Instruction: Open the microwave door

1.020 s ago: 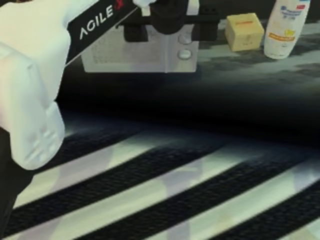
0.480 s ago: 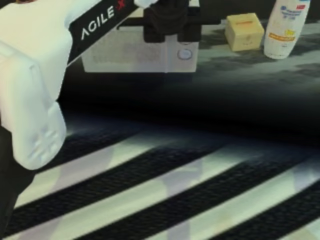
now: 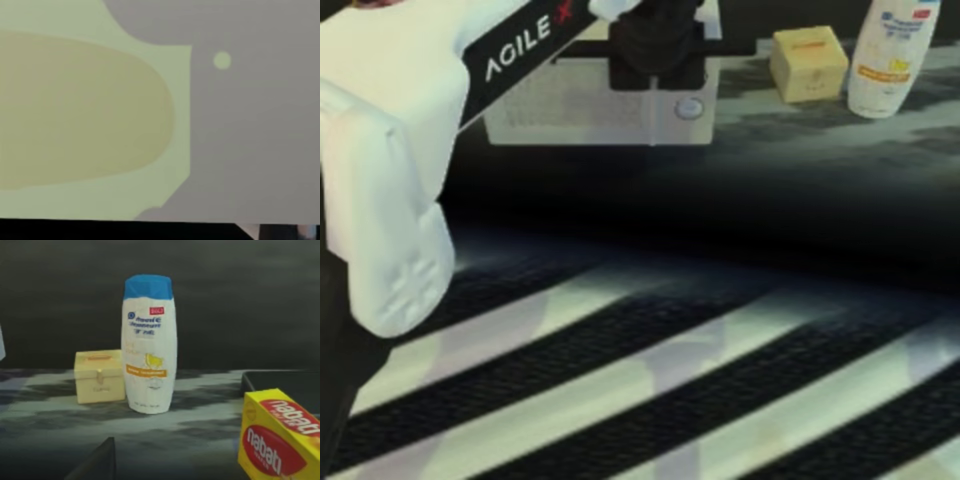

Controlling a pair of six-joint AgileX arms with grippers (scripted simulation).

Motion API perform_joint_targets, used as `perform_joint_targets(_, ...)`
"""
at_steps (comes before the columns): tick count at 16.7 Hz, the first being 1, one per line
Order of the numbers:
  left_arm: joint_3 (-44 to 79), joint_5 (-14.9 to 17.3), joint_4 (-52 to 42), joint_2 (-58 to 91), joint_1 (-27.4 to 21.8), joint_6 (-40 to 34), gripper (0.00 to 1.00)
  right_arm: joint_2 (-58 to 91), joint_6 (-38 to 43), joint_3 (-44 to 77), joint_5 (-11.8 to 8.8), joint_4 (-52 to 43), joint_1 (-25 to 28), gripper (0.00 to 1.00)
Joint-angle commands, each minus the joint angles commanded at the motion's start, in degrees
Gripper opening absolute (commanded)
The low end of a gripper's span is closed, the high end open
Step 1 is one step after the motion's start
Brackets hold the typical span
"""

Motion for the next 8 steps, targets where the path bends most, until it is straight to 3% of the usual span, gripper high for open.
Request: perform_joint_targets(8,-10.72,-1.19,5.13,-5.99,-0.46,-1.43,0.00,0.00,0.00,0.00,0.00,0.00,0.00,1.00)
